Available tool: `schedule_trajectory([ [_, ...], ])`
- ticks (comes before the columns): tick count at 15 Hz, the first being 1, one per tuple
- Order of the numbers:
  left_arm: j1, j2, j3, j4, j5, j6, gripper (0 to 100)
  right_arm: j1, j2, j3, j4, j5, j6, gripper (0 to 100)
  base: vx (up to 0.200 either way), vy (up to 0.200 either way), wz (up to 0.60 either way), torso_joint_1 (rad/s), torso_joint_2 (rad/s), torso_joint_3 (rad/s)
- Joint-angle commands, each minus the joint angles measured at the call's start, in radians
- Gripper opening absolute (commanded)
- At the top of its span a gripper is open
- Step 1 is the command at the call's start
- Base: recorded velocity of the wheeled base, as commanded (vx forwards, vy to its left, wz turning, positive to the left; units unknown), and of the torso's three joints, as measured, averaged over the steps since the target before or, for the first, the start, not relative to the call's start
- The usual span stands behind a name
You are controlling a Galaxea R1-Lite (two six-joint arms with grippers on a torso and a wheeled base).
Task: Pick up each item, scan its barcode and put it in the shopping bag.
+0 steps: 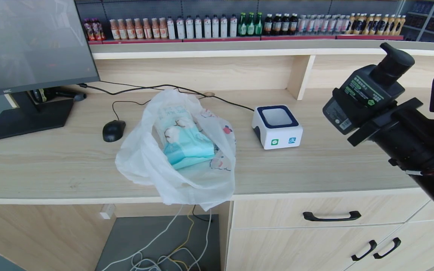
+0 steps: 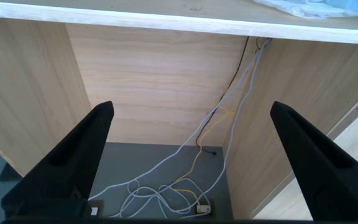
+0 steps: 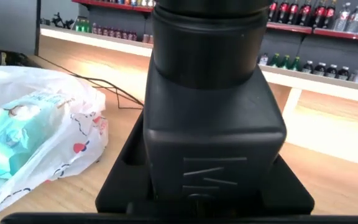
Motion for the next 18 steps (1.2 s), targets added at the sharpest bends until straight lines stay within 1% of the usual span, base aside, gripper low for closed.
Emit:
schedule_trajectory([
  [1, 0.001, 0.0, 0.0, 0.0, 0.0, -0.001, 100, 0.011, 0.024, -0.006, -0.001, -0.028, 0.017, 0, 0.0, 0.0, 0.0, 0.0, 0.0, 0.0],
  [3, 0.001, 0.0, 0.0, 0.0, 0.0, -0.001, 100, 0.022, 0.038, -0.006, -0.001, -0.086, 0.026, 0, 0.0, 0.0, 0.0, 0.0, 0.0, 0.0],
  [6, -0.001, 0.0, 0.0, 0.0, 0.0, 0.001, 100, 0.028, 0.091, -0.061, -0.001, -0.121, 0.024, 0, 0.0, 0.0, 0.0, 0.0, 0.0, 0.0],
  [8, -0.001, 0.0, 0.0, 0.0, 0.0, -0.002, 100, 0.025, 0.117, -0.075, -0.001, -0.121, 0.026, 0, 0.0, 0.2, 0.0, 0.005, 0.0, 0.002],
  [18, -0.001, 0.0, 0.0, 0.002, 0.0, -0.004, 100, 0.0, 0.091, -0.052, -0.001, -0.121, 0.058, 0, 0.0, 0.2, 0.0, -0.001, 0.0, 0.004],
])
